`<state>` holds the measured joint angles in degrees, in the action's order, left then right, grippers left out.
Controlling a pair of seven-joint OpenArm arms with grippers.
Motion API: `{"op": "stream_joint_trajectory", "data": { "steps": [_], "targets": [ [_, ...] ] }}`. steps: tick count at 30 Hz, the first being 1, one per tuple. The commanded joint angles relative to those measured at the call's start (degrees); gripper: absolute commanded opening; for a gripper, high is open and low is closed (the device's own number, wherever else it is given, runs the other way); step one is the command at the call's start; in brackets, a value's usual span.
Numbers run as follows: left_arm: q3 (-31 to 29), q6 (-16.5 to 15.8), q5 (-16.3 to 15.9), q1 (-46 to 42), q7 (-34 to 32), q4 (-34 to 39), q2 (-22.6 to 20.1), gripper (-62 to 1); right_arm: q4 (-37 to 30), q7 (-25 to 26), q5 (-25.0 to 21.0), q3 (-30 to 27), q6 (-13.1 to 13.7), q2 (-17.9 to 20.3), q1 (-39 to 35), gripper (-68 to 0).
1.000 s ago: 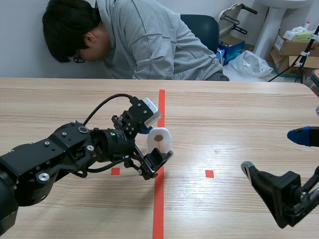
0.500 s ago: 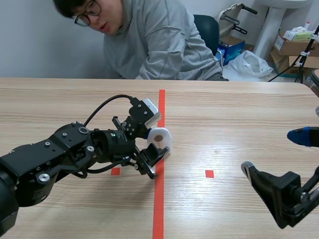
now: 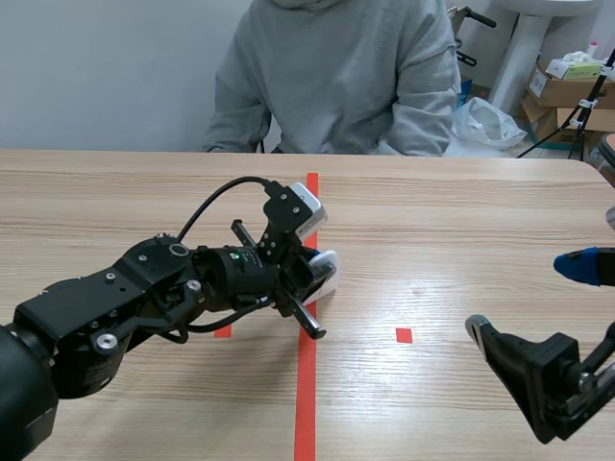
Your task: Do the leaf sorting experiment
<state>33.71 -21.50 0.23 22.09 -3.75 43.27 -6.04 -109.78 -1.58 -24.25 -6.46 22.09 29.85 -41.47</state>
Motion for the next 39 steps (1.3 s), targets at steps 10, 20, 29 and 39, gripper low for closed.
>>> {"op": "stream_joint_trajectory", "data": {
  "steps": [10, 20, 29, 39],
  "targets": [
    [-1.88, -0.28, -6.47, 0.24, -1.88, 2.19, -0.90, -56.9, -0.79, 0.31, -0.39, -0.33, -0.02, -0.04, 0.52, -1.9],
    [-22.43, -0.26, -16.96, -5.46, -2.08, 6.95, -5.49, -56.9, -0.79, -0.83, -0.39, -0.33, -0.02, -0.04, 0.52, -1.9],
    [-35.54, 5.07, -19.71, -4.52, -1.40, 5.66, -9.27, -56.9, -0.79, -0.85, -0.42, -0.33, -0.02, -0.04, 0.55, -1.9],
    [-35.82, 10.27, -14.58, 4.26, -2.40, -7.34, -9.99, -56.9, -0.79, -0.87, -0.42, -0.33, -0.02, -0.04, 0.55, -1.9]
  ]
}}
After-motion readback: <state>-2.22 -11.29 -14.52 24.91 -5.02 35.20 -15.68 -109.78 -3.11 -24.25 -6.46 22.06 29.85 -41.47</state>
